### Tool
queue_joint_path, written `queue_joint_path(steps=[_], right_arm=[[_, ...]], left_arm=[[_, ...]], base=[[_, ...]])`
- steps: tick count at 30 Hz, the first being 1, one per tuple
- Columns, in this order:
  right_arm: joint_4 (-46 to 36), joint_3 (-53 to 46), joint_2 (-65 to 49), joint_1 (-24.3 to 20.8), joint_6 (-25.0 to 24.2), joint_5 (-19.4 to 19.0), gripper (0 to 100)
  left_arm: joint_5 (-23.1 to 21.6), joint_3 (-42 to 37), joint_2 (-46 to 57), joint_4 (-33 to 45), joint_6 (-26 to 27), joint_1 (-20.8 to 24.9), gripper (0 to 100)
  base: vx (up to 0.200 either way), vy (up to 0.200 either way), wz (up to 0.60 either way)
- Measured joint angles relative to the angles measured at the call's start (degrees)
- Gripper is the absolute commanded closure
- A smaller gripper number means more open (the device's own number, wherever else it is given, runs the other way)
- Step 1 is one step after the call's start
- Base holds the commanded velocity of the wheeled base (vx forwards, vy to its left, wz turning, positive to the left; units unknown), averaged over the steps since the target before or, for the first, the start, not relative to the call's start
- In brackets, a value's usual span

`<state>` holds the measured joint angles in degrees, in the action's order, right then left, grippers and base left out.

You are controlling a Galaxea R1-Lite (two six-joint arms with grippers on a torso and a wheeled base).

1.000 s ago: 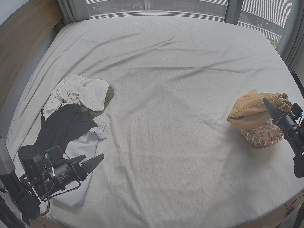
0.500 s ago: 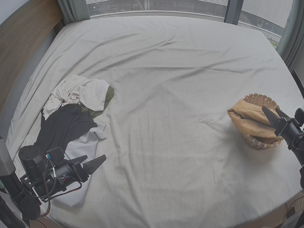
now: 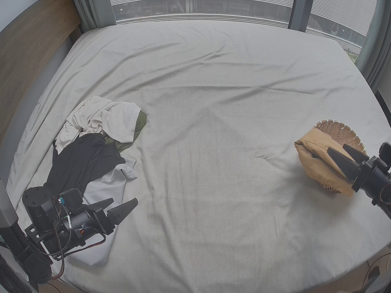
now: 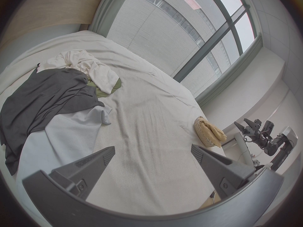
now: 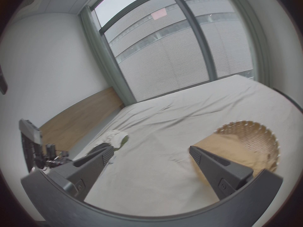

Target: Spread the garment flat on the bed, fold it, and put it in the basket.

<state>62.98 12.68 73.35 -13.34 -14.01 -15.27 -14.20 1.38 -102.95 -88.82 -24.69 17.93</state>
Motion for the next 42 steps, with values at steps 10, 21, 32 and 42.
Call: queue_joint_path(steps=[10,21,32,42], right_arm=[[-2.6,-4.7,-1.0,-12.1,2.1,-0.5,0],[-7.9,-11.3,-10.5,-12.1,2.8,-0.5,0],[-24.6,-11.4,-25.2,-6.0,3.8,-0.4,0],[-41.9,-10.9,-43.5,0.7,4.0,-0.5,0]], left_arm=[[5.8,-0.4,8.9,0.2,3.8,4.0,0],[6.5,-0.4,20.4,8.0,14.8,4.5,0],[5.9,-0.4,41.1,37.5,15.9,4.1,0],[5.8,-0.4,66.2,64.6,16.2,3.9,0]], base=[[0.0,0.0,0.0],[0.0,0.0,0.0],[0.0,0.0,0.0],[0.0,0.0,0.0]])
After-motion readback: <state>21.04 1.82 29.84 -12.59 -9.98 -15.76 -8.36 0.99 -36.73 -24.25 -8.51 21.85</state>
